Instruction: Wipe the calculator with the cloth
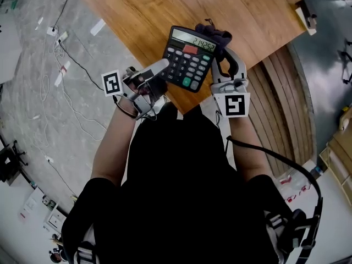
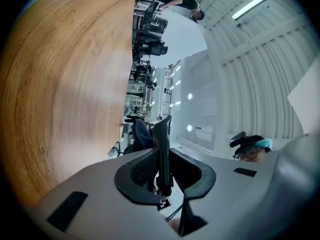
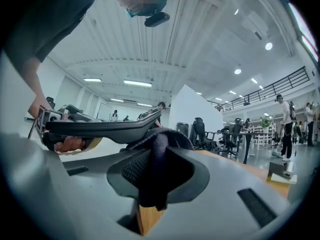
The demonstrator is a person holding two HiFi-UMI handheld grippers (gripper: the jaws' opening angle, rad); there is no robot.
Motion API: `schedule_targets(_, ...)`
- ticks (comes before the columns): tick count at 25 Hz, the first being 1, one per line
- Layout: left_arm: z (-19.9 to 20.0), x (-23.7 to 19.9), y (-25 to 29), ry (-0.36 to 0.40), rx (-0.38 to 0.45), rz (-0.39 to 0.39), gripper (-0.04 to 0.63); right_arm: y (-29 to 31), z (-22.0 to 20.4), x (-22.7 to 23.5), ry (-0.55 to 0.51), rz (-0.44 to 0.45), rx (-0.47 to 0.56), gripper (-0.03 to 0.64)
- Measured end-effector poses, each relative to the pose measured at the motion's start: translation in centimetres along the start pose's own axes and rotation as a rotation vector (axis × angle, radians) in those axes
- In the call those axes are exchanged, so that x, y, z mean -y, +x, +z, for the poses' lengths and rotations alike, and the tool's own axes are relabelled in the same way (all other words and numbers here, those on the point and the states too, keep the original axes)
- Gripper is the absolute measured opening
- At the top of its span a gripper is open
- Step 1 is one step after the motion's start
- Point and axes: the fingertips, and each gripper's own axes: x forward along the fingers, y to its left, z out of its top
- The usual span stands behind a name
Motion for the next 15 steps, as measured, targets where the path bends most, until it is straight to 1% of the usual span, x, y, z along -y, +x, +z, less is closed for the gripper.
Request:
schedule_targets(2,-0.5,-0.3,0.0,-0.010,-0.009,0.001,0.071,0.7,0.3,-0.6,-0.012,0.018,0.020,0.080)
schedule_targets(5,0.0,-0.5,-0.3,-0.020,0.027,-0.010,0.071,1.1,-0.2,-2.4,-0.017,0.057,0.018,0.080)
schedule_targets(8,1.7,-0.6,-0.7,-0.002,0.083,-0.006,0.071,0.7,-1.5,-3.8,0.003,0.081,-0.016,0.080)
schedule_targets(11,3.7,-1.3,-0.9,0.026,0.123,0.026,0.071,-0.3,-3.2,-4.4,-0.003,0.097,-0.073,0.080)
schedule_targets(13,4.5,-2.0,-1.2,0.047,0.140,0.046,0.071,-1.1,-4.8,-4.0,-0.026,0.079,-0.132,0.080)
schedule_targets(15,4.9,-3.0,-1.6,0.067,0.150,0.072,0.071,-1.9,-6.4,-2.9,-0.048,0.033,-0.186,0.080)
